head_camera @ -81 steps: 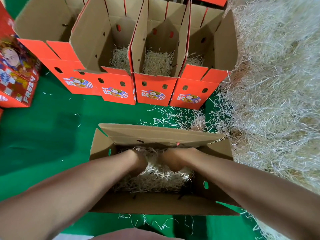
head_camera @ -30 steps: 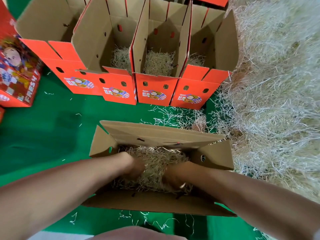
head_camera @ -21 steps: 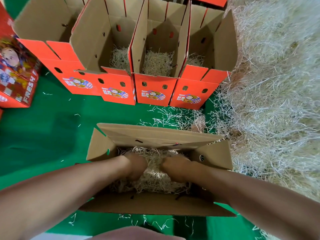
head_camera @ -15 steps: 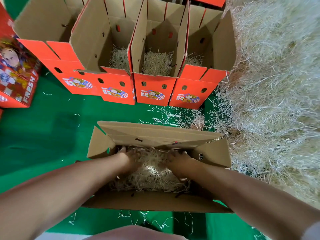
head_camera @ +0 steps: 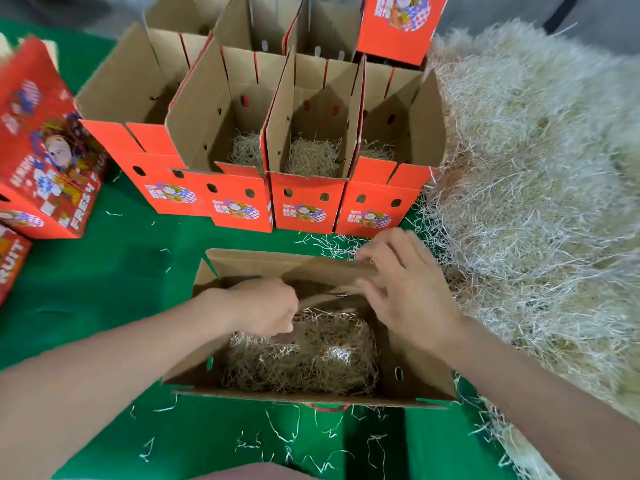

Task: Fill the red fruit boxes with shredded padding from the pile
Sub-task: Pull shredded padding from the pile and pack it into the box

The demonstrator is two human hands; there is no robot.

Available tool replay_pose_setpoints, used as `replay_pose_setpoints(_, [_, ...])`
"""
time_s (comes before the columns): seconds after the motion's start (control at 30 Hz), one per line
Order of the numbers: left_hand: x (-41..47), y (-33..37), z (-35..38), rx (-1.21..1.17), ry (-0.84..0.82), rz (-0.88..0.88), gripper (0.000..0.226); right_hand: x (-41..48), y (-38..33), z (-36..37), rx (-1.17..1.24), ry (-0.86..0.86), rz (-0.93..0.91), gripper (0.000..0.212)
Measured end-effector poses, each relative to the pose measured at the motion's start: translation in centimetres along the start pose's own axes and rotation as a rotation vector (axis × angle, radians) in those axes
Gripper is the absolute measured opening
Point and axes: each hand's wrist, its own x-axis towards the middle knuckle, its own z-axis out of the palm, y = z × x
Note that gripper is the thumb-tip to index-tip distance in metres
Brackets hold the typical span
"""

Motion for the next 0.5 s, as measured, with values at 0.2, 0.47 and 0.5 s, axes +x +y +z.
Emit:
replay_pose_setpoints(0.2, [-5.1,-1.2,-1.7,-0.039,0.176,-0.156,0.017,1.9,3.2,0.0,-0.093,-0.617,0.241,0.017])
replay_pose_setpoints(0.47, [-10.1,-3.8,-1.4,-0.126,0.679,-0.438,0.026,5.6,0.3,2.4,0.121,-0.566,0.276,0.027])
replay_pose_setpoints(0.5, [-10.2,-3.7,-0.7,-0.172,0.792,-0.500,0.039,5.9,0.0,2.6,0.221,-0.596,0.283,0.029])
